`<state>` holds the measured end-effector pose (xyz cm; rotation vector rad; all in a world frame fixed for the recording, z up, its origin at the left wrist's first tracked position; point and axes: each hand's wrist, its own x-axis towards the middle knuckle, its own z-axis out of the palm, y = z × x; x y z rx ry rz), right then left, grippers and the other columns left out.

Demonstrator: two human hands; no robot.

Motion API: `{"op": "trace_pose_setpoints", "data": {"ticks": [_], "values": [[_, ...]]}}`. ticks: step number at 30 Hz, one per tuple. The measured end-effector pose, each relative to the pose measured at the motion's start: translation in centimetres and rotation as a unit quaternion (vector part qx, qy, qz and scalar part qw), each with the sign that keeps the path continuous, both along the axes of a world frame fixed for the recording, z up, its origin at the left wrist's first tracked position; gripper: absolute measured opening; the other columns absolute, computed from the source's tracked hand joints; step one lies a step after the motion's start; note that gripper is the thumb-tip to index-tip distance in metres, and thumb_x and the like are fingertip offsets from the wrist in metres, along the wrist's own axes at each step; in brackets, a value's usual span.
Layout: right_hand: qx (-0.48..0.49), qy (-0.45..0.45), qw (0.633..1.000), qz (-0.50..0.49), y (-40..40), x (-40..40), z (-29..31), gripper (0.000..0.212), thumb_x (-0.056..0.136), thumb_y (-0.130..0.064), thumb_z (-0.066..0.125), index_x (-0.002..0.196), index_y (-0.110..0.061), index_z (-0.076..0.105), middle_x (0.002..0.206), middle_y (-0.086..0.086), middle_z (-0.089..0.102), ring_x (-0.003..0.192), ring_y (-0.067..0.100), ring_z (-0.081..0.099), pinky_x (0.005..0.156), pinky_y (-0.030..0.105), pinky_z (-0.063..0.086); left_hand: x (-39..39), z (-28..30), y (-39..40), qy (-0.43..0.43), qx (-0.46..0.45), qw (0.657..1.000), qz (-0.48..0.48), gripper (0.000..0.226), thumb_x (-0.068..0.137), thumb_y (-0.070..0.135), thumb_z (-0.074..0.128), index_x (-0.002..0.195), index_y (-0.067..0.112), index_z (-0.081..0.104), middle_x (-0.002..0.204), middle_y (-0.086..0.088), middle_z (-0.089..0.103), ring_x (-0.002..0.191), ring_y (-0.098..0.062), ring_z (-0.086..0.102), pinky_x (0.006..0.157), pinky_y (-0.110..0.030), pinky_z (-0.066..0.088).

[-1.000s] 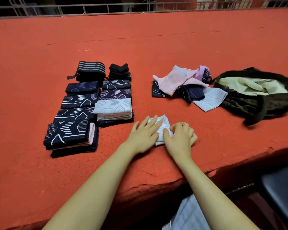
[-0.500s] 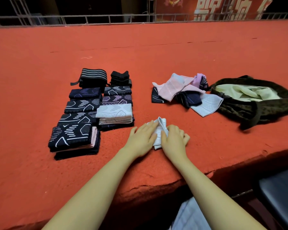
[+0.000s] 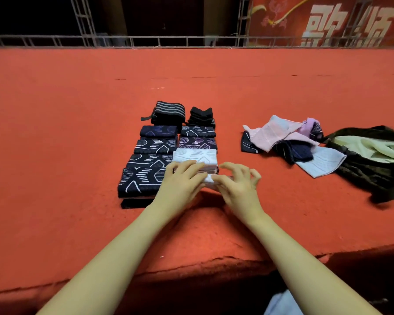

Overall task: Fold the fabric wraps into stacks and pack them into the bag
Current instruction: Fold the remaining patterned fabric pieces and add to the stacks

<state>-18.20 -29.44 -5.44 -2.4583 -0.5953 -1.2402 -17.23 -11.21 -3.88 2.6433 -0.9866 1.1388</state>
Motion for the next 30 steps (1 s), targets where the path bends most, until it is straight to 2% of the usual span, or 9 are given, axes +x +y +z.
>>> {"op": "trace_pose_setpoints", "data": {"ticks": [2, 8, 11, 17, 20, 23, 25, 27, 30], "values": [[-0.018, 0.009, 1.000, 0.016, 0.9, 0.3, 0.0, 0.013, 0.082, -0.030, 0.055, 0.087, -0.027, 0.068, 0.110, 0.001, 0.064, 0.100, 0.021, 0.047, 0.078, 0.035, 0.021, -0.5, -0.5, 1.0, -0.020, -0.001, 1.000, 0.018, 0.022, 0.086, 0.025, 0.050, 0.089, 0.015, 0.070, 0.116, -0.003, 0.066, 0.108, -0.019, 0.047, 0.083, -0.037, 0.029], [-0.079, 0.095, 0.992, -0.006, 1.1, 0.3, -1.2, 0.038, 0.075, -0.043, 0.051, 0.100, -0.022, 0.071, 0.113, 0.002, 0.065, 0.101, 0.019, 0.044, 0.080, 0.033, 0.021, -1.3, -2.5, 3.1, -0.076, 0.027, 0.994, 0.067, 0.005, 0.076, 0.016, 0.064, 0.073, 0.014, 0.067, 0.112, -0.004, 0.068, 0.103, -0.021, 0.048, 0.079, -0.037, 0.031], [-0.097, 0.097, 0.990, 0.012, 0.8, 0.1, -1.3, 0.032, 0.076, -0.043, 0.052, 0.093, -0.026, 0.073, 0.115, 0.000, 0.066, 0.102, 0.020, 0.044, 0.080, 0.034, 0.020, -1.7, -3.0, 3.4, -0.092, 0.051, 0.992, 0.065, 0.004, 0.072, 0.016, 0.068, 0.069, 0.015, 0.065, 0.109, -0.003, 0.068, 0.103, -0.021, 0.049, 0.079, -0.036, 0.031], [-0.081, 0.030, 0.996, 0.000, 1.0, 0.6, 0.0, 0.021, 0.080, -0.037, 0.056, 0.089, -0.030, 0.074, 0.117, -0.005, 0.067, 0.099, 0.021, 0.047, 0.080, 0.036, 0.020, -1.3, -2.5, 2.7, -0.130, 0.038, 0.986, 0.099, 0.007, 0.071, 0.013, 0.072, 0.072, 0.016, 0.066, 0.105, 0.001, 0.069, 0.105, -0.019, 0.049, 0.083, -0.036, 0.030], [-0.090, 0.069, 0.993, -0.016, 1.0, 1.4, 0.4, 0.021, 0.080, -0.038, 0.055, 0.088, -0.031, 0.074, 0.115, -0.006, 0.067, 0.098, 0.022, 0.050, 0.080, 0.036, 0.020, -0.4, -2.2, 2.3, -0.102, 0.045, 0.987, 0.116, 0.005, 0.070, 0.017, 0.072, 0.070, 0.015, 0.067, 0.103, -0.003, 0.070, 0.105, -0.023, 0.051, 0.085, -0.038, 0.030], [-0.121, 0.155, 0.980, 0.008, 0.0, 1.6, -0.6, 0.029, 0.079, -0.046, 0.049, 0.090, -0.034, 0.073, 0.104, -0.012, 0.070, 0.092, 0.019, 0.061, 0.079, 0.035, 0.019, -0.1, -3.4, 2.1, -0.028, 0.090, 0.988, 0.121, 0.019, 0.071, 0.032, 0.073, 0.069, 0.014, 0.067, 0.086, -0.005, 0.068, 0.098, -0.026, 0.063, 0.091, -0.041, 0.031], [-0.128, 0.197, 0.972, 0.024, -0.7, 1.2, -1.5, 0.034, 0.079, -0.051, 0.047, 0.094, -0.035, 0.073, 0.103, -0.016, 0.070, 0.092, 0.012, 0.060, 0.079, 0.034, 0.018, -0.3, -4.4, 2.0, 0.002, 0.094, 0.989, 0.110, 0.030, 0.080, 0.039, 0.058, 0.071, 0.012, 0.067, 0.078, -0.005, 0.066, 0.097, -0.027, 0.065, 0.096, -0.044, 0.033], [-0.123, 0.223, 0.967, 0.026, -0.9, 1.0, -2.0, 0.037, 0.081, -0.055, 0.044, 0.097, -0.036, 0.072, 0.107, -0.016, 0.069, 0.095, 0.011, 0.061, 0.080, 0.033, 0.017, -0.6, -5.0, 1.8, 0.017, 0.094, 0.989, 0.115, 0.039, 0.084, 0.040, 0.044, 0.075, 0.010, 0.068, 0.078, -0.007, 0.067, 0.099, -0.028, 0.065, 0.100, -0.046, 0.032], [-0.118, 0.250, 0.961, 0.013, -0.5, 0.8, -2.2, 0.048, 0.086, -0.057, 0.032, 0.112, -0.036, 0.068, 0.125, -0.013, 0.062, 0.112, 0.012, 0.059, 0.087, 0.035, 0.016, -0.8, -5.2, 1.5, 0.021, 0.091, 0.987, 0.128, 0.039, 0.086, 0.036, 0.042, 0.079, 0.009, 0.070, 0.078, -0.006, 0.068, 0.099, -0.029, 0.066, 0.102, -0.048, 0.031]]}}
